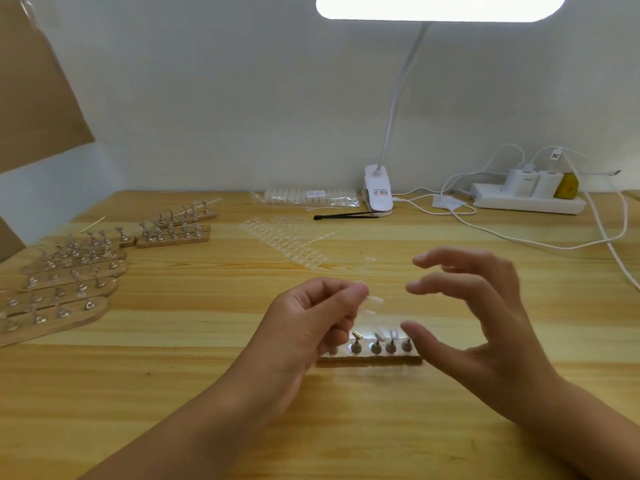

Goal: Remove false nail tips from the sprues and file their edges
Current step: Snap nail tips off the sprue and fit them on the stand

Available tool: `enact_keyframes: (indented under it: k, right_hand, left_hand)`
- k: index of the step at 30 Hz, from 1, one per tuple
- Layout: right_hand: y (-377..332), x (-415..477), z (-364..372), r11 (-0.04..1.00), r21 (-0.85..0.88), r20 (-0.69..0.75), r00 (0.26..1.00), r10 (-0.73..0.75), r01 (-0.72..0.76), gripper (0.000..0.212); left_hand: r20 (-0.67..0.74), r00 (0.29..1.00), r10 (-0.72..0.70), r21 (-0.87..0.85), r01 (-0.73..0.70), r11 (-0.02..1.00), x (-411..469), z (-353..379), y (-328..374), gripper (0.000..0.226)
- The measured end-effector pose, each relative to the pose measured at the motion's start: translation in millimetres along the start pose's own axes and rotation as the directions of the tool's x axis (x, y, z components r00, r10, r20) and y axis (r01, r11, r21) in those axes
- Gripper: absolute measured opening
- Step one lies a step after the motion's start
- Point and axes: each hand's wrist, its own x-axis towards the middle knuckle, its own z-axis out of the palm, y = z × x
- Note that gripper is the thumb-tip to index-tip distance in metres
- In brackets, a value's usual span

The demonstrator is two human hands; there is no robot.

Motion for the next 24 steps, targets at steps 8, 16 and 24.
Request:
enact_keyframes:
  k: [8,16,24]
  right_hand:
    - [0.4,0.2,-1.9,0.978,-0.103,0.014,0.983,-0.183,0.183,0.015]
    - [1.1,2.0,-4.5,0.95,-0.179,0.049,0.966,-0.252,0.257,0.005]
    - [-0.3,2.4,-5.3,0.948,-0.175,0.076,0.963,-0.258,0.267,0.01]
  left_hand:
    - [0.155,0.984,-0.09,0.139,0.069,0.988,-6.6,4.3,-0.5,0.019]
    - [0.206,0.978,0.021,0.249,-0.073,0.966,-7.8,0.6,1.8,0.016]
    - [0.23,0.971,-0.064,0.242,0.006,0.97,-8.0,4.9,-2.3,0.022]
